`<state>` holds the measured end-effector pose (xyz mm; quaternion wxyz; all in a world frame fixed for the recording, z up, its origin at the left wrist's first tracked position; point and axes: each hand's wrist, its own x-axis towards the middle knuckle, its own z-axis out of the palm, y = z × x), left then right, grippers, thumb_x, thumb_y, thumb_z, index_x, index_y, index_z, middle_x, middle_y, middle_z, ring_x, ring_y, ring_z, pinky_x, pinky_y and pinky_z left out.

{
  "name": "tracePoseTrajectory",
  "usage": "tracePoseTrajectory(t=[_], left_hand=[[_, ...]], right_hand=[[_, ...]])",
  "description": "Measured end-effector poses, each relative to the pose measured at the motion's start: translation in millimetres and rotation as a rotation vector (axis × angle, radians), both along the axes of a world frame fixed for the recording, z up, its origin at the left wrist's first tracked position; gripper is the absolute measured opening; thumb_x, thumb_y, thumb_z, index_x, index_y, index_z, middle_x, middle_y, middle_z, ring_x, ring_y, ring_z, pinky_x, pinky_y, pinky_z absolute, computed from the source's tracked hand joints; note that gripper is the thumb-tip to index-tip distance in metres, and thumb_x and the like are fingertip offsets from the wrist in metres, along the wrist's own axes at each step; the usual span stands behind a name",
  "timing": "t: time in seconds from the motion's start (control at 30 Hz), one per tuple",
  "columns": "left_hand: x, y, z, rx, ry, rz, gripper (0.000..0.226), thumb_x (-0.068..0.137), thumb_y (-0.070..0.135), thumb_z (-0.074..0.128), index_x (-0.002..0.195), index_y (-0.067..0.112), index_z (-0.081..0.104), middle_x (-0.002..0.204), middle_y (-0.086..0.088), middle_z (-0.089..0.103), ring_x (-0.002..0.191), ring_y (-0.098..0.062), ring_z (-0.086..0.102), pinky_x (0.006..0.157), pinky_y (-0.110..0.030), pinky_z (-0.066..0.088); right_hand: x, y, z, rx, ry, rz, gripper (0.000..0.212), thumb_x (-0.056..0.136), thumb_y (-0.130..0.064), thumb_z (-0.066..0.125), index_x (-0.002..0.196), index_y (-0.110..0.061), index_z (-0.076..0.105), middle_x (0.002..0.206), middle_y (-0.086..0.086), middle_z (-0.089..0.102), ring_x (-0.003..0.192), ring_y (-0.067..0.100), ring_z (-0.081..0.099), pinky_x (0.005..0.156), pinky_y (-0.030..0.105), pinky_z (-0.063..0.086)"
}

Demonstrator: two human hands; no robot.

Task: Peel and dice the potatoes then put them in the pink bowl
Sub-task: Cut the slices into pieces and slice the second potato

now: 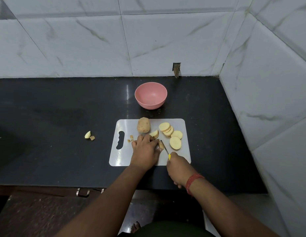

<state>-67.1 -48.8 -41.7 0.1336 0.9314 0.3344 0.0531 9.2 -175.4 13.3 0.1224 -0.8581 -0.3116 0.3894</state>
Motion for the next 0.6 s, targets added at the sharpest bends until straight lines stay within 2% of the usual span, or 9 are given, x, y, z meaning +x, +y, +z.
tracePoseTrajectory(t=[0.1,0.27,0.4,0.47,0.53,0.57,0.6], left_hand=[[0.3,-0.4,0.6,0.001,0.006,0.003,0.036,0.097,0.046,0.053,0.129,0.029,0.061,0.119,0.002,0.049,0.117,-0.023,0.039,0.093,-0.041,0.029],[1.2,-0.4,0.9,-0.012,0.004,0.004,0.035,0.097,0.045,0.054,0.128,0.03,0.061,0.119,0.003,0.049,0.117,-0.023,0.039,0.091,-0.041,0.029],[1.5,0.2,0.2,-0.024,0.004,0.005,0.034,0.097,0.044,0.054,0.127,0.03,0.062,0.119,0.003,0.049,0.117,-0.023,0.038,0.091,-0.041,0.029],[1.5,0.0,-0.1,-0.023,0.004,0.005,0.034,0.098,0.044,0.053,0.127,0.03,0.062,0.119,0.004,0.049,0.116,-0.023,0.038,0.089,-0.041,0.028],[1.8,-0.3,0.4,-0.023,0.002,0.005,0.033,0.098,0.043,0.053,0.128,0.03,0.062,0.12,0.003,0.05,0.116,-0.023,0.038,0.089,-0.041,0.028],[1.8,-0.5,0.6,-0.024,0.0,0.003,0.033,0.098,0.042,0.054,0.128,0.029,0.062,0.12,0.003,0.05,0.116,-0.023,0.038,0.089,-0.04,0.027],[1.9,-0.7,0.9,-0.026,-0.002,0.003,0.033,0.098,0.042,0.054,0.128,0.029,0.062,0.121,0.003,0.05,0.116,-0.024,0.039,0.088,-0.04,0.027]], right_hand=[[0.2,3.2,0.2,0.007,-0.049,0.042,0.002,0.098,-0.01,0.036,0.099,-0.012,0.037,0.078,0.007,0.053,0.052,0.021,0.054,0.04,0.021,0.041],[1.8,8.9,-2.9,-0.039,-0.064,0.07,0.008,0.095,-0.004,0.042,0.097,-0.011,0.038,0.069,0.009,0.053,0.042,0.022,0.052,0.029,0.021,0.034],[2.0,9.7,-8.0,-0.097,-0.077,0.133,0.016,0.091,0.001,0.05,0.102,-0.008,0.041,0.067,0.007,0.052,0.044,0.021,0.051,0.03,0.022,0.035],[2.1,10.0,-6.2,-0.089,-0.083,0.176,0.012,0.093,-0.001,0.05,0.096,-0.01,0.041,0.072,0.008,0.053,0.056,0.026,0.059,0.034,0.024,0.037],[1.9,9.9,-2.2,-0.027,-0.076,0.156,0.025,0.096,-0.007,0.044,0.077,-0.019,0.035,0.089,0.013,0.058,0.086,0.032,0.066,0.048,0.027,0.039],[1.6,10.1,1.0,-0.001,-0.063,0.143,0.031,0.097,-0.008,0.041,0.071,-0.021,0.03,0.1,0.017,0.059,0.097,0.034,0.064,0.053,0.024,0.038],[1.3,10.8,-0.7,0.0,-0.063,0.143,0.029,0.098,-0.009,0.039,0.072,-0.02,0.033,0.108,0.019,0.06,0.102,0.034,0.063,0.056,0.023,0.037]])
